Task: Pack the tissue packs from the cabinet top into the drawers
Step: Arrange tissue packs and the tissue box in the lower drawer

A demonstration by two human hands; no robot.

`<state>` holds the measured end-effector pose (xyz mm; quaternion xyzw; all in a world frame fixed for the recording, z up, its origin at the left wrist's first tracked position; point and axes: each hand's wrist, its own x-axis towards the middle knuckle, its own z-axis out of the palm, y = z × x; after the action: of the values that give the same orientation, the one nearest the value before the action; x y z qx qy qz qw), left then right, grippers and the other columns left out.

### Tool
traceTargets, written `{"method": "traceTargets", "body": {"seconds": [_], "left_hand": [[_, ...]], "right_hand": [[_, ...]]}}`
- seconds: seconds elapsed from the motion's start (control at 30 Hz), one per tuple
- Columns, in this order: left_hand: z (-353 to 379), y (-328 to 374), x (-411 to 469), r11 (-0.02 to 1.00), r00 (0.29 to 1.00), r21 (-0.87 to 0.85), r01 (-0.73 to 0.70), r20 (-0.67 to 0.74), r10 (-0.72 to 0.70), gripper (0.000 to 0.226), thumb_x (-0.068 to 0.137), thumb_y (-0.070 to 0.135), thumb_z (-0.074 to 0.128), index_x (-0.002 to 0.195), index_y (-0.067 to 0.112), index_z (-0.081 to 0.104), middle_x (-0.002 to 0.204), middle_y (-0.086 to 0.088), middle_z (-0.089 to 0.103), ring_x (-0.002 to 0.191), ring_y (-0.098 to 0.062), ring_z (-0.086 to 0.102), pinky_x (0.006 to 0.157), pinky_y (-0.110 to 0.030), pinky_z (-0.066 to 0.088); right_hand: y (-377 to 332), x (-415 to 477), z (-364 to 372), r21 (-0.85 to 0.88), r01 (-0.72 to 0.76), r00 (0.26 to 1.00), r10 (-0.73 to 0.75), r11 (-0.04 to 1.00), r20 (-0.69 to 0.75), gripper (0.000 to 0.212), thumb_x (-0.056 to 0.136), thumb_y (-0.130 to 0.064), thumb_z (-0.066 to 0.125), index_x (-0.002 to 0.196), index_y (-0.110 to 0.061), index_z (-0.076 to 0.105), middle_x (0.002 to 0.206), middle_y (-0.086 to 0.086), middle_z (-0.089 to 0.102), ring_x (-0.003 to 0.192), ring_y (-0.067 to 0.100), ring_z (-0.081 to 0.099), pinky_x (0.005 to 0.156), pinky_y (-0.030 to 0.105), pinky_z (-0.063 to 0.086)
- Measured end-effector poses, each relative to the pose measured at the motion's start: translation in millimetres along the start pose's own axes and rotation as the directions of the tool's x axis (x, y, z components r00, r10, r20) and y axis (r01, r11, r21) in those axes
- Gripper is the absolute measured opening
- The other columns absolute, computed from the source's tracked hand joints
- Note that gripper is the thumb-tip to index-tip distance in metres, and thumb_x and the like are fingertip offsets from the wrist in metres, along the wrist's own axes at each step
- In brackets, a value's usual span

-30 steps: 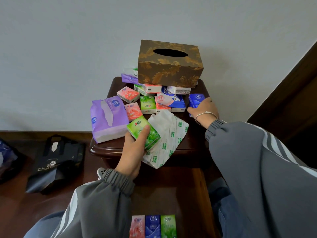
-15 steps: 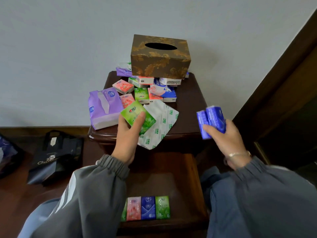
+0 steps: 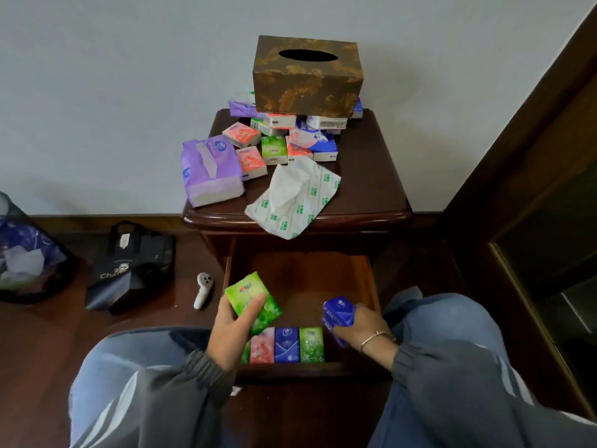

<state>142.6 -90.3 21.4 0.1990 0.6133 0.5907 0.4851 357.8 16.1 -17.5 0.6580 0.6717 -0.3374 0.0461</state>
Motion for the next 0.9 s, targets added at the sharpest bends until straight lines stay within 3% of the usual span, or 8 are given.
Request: {"method": "traceTargets", "body": {"seconds": [0.1, 0.27, 0.43, 0.63, 0.77, 0.83, 0.9], "left_hand": [[-5.6, -22.3, 8.8, 0.994, 0.993, 0.026, 0.109, -0.044, -0.107, 0.061, 0.066, 0.039, 0.076, 0.118, 0.015, 0.054, 0.114, -0.015, 0.069, 0.099, -0.028, 0.07, 0.091, -0.048, 0.054], [-12.1, -33.1, 22.1, 0.986, 0.985, 0.019, 0.167, -0.044, -0.166, 0.082, 0.054, 0.048, 0.082, 0.121, 0.013, 0.051, 0.109, -0.011, 0.072, 0.094, -0.024, 0.073, 0.073, -0.034, 0.059], [-14.4, -41.1, 29.1, 0.969, 0.968, -0.009, 0.247, -0.037, -0.247, 0.091, 0.046, 0.055, 0.087, 0.121, 0.016, 0.054, 0.11, -0.011, 0.072, 0.098, -0.027, 0.071, 0.088, -0.047, 0.055], [-8.7, -39.6, 37.8, 0.962, 0.963, 0.017, 0.271, -0.003, -0.271, 0.06, 0.072, 0.04, 0.077, 0.122, 0.019, 0.052, 0.113, -0.008, 0.07, 0.099, -0.023, 0.071, 0.091, -0.046, 0.055], [-7.3, -35.9, 37.3, 0.958, 0.958, 0.019, 0.286, 0.003, -0.286, 0.043, 0.083, 0.031, 0.071, 0.119, 0.019, 0.051, 0.113, -0.009, 0.07, 0.099, -0.024, 0.071, 0.089, -0.044, 0.056], [-7.7, -35.8, 38.3, 0.955, 0.955, 0.021, 0.297, 0.001, -0.297, 0.039, 0.083, 0.032, 0.07, 0.116, 0.023, 0.051, 0.111, -0.007, 0.07, 0.097, -0.022, 0.071, 0.083, -0.039, 0.057], [-7.1, -35.8, 38.8, 0.953, 0.954, 0.023, 0.301, -0.007, -0.301, 0.037, 0.083, 0.032, 0.07, 0.114, 0.025, 0.051, 0.111, -0.007, 0.07, 0.095, -0.021, 0.072, 0.079, -0.037, 0.057]], "right_hand": [[-4.2, 13.4, 23.0, -0.032, -0.076, 0.997, 0.076, 0.997, 0.018, 0.065, 0.07, -0.052, 0.069, 0.116, -0.011, 0.051, 0.116, 0.009, 0.063, 0.105, 0.028, 0.062, 0.075, 0.027, 0.047], [2.1, 20.0, 45.9, 0.015, -0.207, 0.978, 0.207, 0.978, 0.022, 0.072, 0.069, -0.046, 0.074, 0.123, -0.009, 0.045, 0.125, 0.011, 0.055, 0.112, 0.03, 0.057, 0.083, 0.033, 0.048], [7.0, 25.8, 53.9, 0.004, -0.272, 0.961, 0.271, 0.962, 0.063, 0.076, 0.069, -0.039, 0.075, 0.126, -0.005, 0.038, 0.128, 0.013, 0.053, 0.114, 0.031, 0.056, 0.087, 0.035, 0.047], [9.1, 34.5, 55.3, -0.068, -0.278, 0.927, 0.286, 0.958, 0.243, 0.087, 0.073, -0.037, 0.074, 0.136, -0.002, 0.026, 0.136, 0.015, 0.045, 0.122, 0.029, 0.05, 0.096, 0.034, 0.045], [7.2, 42.4, 45.9, -0.176, -0.184, 0.895, 0.239, 0.967, 0.377, 0.071, 0.075, -0.05, 0.068, 0.129, -0.009, 0.047, 0.131, 0.01, 0.053, 0.116, 0.025, 0.053, 0.088, 0.027, 0.044], [6.3, 48.0, 43.3, -0.107, -0.21, 0.878, 0.236, 0.972, 0.417, 0.062, 0.076, -0.052, 0.066, 0.121, -0.012, 0.054, 0.125, 0.009, 0.057, 0.111, 0.024, 0.056, 0.084, 0.027, 0.043], [7.0, 54.2, 43.6, 0.015, -0.224, 0.914, 0.204, 0.975, 0.352, 0.051, 0.079, -0.049, 0.064, 0.112, -0.011, 0.06, 0.119, 0.011, 0.062, 0.106, 0.027, 0.058, 0.081, 0.028, 0.045]]}}
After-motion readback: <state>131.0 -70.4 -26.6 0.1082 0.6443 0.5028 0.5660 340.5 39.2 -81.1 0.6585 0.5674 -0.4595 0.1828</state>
